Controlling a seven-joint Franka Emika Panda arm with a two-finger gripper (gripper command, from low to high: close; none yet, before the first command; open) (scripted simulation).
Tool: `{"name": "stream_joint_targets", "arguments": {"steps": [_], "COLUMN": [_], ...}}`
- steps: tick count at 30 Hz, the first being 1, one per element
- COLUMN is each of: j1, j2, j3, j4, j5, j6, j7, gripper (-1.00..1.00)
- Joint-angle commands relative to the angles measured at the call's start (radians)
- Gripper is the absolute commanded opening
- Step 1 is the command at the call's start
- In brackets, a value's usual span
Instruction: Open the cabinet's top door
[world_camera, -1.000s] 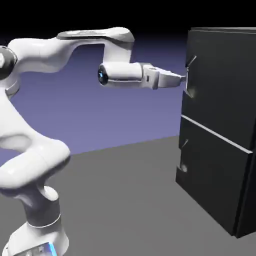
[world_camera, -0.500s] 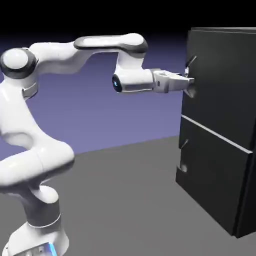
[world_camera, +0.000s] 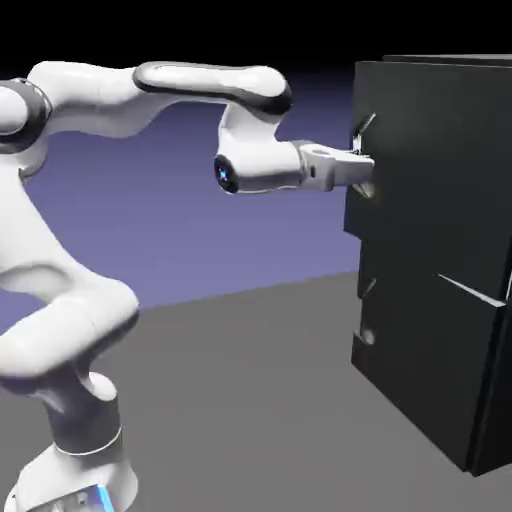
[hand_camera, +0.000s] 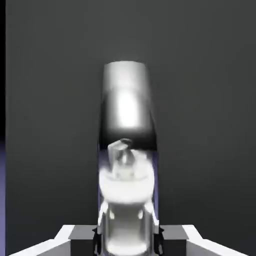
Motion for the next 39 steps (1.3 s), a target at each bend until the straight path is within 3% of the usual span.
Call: {"name": "stream_joint_targets", "arguments": {"steps": [1, 11, 21, 29, 39], "j1": [0.036, 0.297, 0.334, 0.303, 0.345], "j2": [-0.008, -0.157, -0.264, -0.191, 0.082], "j3": [-0.036, -0.392, -0.737, -1.021, -1.326], "j4": [-0.027, -0.298, -0.440, -0.395, -0.151], "j5": [-0.036, -0.456, -0.891, -1.218, -1.501], "j6": [-0.019, -0.292, -0.663, -1.009, -1.444], "j7": [0.023, 0.257, 0.385, 0.391, 0.318], "gripper": [-1.00, -1.00, -1.00, -1.00, -1.00]}}
